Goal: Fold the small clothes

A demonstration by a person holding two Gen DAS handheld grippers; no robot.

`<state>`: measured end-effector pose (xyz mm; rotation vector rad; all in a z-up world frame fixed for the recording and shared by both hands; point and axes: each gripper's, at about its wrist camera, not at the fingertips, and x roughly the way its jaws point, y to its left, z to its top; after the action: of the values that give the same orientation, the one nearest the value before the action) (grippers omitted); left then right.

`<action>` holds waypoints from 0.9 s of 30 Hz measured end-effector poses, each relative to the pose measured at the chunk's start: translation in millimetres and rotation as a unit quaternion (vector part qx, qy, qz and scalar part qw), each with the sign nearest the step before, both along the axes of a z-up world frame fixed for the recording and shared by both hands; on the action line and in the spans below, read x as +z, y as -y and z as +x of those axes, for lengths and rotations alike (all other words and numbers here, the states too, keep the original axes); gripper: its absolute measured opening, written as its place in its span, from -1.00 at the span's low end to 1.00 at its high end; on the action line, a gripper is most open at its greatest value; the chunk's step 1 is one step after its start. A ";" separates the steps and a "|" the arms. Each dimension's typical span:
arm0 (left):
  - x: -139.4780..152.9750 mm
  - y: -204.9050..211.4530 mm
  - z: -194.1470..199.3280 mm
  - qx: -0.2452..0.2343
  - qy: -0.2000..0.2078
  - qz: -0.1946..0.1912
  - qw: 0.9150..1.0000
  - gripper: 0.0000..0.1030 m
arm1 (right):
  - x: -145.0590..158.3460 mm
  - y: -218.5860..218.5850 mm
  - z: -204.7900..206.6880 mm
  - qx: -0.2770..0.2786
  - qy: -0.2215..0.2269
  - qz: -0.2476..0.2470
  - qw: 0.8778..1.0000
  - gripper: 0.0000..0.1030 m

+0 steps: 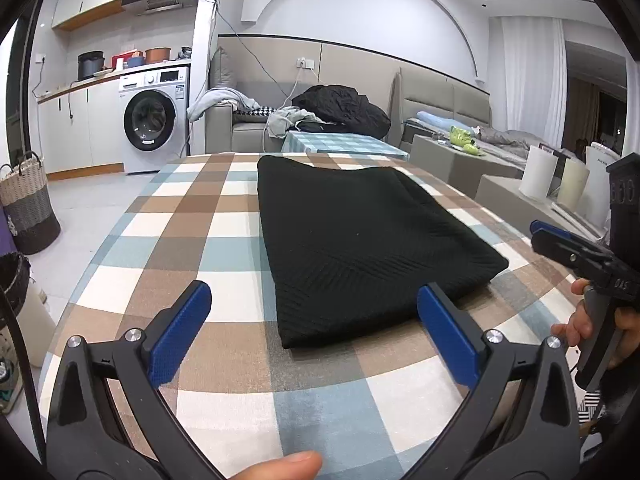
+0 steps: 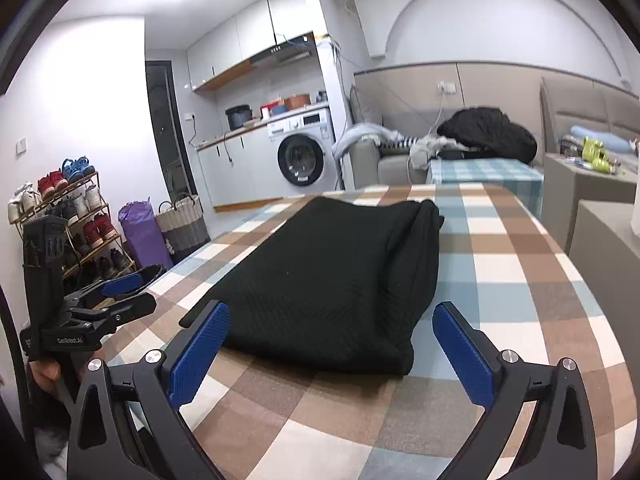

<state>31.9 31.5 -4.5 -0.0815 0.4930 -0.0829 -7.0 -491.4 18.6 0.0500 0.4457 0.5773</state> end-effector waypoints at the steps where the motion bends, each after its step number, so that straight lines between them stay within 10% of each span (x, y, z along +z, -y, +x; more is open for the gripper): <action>1: -1.1 -0.1 0.8 -0.001 -0.003 -0.001 1.000 0.99 | -0.8 -0.4 -1.1 0.001 0.000 0.004 1.000 1.00; 27: -17.4 -2.5 10.6 -0.013 -0.001 -0.006 1.000 0.99 | -13.7 -1.0 -0.4 0.009 -0.007 0.015 1.000 1.00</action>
<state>42.5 34.0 -21.9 -0.0872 0.4961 -0.1119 -7.3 -490.4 4.9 0.0788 0.4517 0.6018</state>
